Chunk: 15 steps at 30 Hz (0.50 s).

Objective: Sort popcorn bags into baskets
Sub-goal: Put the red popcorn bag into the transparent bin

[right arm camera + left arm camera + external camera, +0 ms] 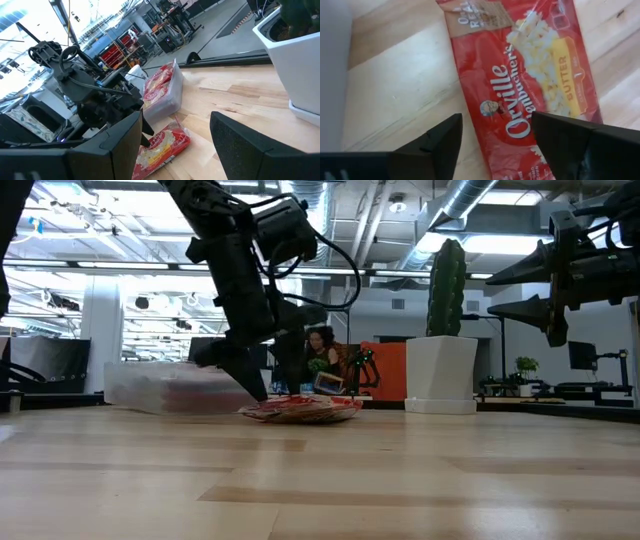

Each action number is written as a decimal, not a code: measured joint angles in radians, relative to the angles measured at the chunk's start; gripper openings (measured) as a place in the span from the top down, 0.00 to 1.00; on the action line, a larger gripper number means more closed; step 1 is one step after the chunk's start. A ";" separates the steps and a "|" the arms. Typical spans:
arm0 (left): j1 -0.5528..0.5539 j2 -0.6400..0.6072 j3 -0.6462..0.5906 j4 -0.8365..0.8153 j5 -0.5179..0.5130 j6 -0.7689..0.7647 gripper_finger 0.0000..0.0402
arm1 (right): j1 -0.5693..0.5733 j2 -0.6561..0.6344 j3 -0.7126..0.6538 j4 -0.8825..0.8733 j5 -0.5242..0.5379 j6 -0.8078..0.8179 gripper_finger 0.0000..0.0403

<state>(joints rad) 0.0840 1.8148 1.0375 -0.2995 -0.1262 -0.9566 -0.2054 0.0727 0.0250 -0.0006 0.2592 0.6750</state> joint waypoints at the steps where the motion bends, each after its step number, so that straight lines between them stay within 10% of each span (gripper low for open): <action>1: -0.001 0.000 0.010 -0.019 0.003 0.006 0.46 | 0.000 0.000 0.000 0.000 0.000 0.000 0.35; 15: -0.066 -0.010 0.202 -0.150 -0.051 0.164 0.50 | 0.001 0.000 0.000 0.000 0.000 0.005 0.35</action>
<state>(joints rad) 0.0181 1.8047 1.2395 -0.4497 -0.1773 -0.7924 -0.2047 0.0727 0.0250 -0.0004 0.2589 0.6796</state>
